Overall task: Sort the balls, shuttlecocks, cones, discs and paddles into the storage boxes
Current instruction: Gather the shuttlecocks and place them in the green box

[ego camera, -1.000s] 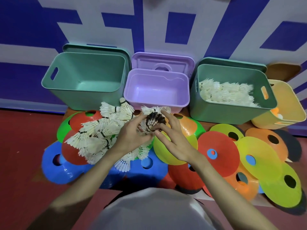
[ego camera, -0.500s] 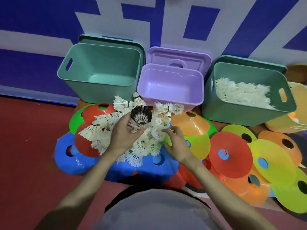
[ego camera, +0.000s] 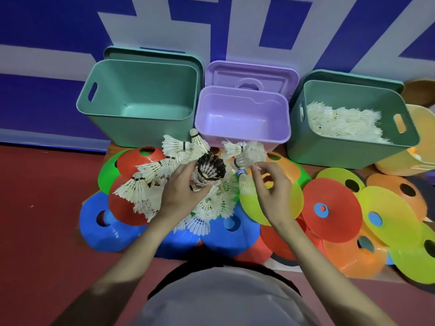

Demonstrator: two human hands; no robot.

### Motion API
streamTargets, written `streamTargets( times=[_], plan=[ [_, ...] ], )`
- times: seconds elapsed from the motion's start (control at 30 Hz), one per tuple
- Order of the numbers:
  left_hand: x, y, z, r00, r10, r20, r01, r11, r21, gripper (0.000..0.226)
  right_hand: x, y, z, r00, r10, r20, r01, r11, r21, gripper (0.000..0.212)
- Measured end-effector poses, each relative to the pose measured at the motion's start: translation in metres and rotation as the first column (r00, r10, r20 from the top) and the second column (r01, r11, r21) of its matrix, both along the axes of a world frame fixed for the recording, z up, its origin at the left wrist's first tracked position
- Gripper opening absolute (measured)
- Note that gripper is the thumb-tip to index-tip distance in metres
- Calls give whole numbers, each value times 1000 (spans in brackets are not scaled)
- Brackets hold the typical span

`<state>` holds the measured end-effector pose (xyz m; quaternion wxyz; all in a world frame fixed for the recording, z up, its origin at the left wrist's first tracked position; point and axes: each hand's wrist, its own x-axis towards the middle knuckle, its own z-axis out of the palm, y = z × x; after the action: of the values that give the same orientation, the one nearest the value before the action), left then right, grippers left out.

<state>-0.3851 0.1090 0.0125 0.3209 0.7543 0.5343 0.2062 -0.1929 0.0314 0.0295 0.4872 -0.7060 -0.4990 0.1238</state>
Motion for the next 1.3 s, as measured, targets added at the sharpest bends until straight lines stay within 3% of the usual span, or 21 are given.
streamTargets(
  times=[0.13,0.33,0.5,0.6,0.7,0.77,0.83,0.93,1.03,1.2,1.3],
  plan=[
    [4,2,1,999,-45,-20,44,999,-11,72,-7,3,21,997,77,-5,-75,987,140,10],
    [11,5,5,993,-108,43,107,994,22,65,-14,13,2,947,297,124,-286,953,-99,25],
    [8,6,3,994,-76,82,77,997,-9,67,-6,12,3,934,349,81,-340,934,-111,35],
    [6,5,3,994,-72,82,74,997,-23,67,4,9,-2,971,238,-4,-238,970,-39,43],
    [6,5,3,994,-80,79,82,996,-23,65,22,11,-23,999,13,-47,-20,988,-152,41],
    [7,5,4,993,-87,75,89,996,-25,65,36,12,-44,991,-120,-51,91,915,-393,53],
    [7,5,4,993,-92,77,94,995,-24,65,44,13,-62,981,-179,-80,89,769,-633,69],
    [8,5,5,992,-96,81,97,995,-15,63,40,15,-81,988,-132,-85,24,663,-749,79],
    [10,4,6,992,-99,75,101,995,-14,62,31,22,-89,978,-188,-94,60,678,-732,69],
    [10,2,7,993,-99,67,100,995,-8,63,33,29,-84,835,-403,-374,79,761,-644,36],
    [10,1,6,994,-97,48,97,995,-4,64,36,22,-78,841,-410,-353,142,797,-587,21]
  ],
)
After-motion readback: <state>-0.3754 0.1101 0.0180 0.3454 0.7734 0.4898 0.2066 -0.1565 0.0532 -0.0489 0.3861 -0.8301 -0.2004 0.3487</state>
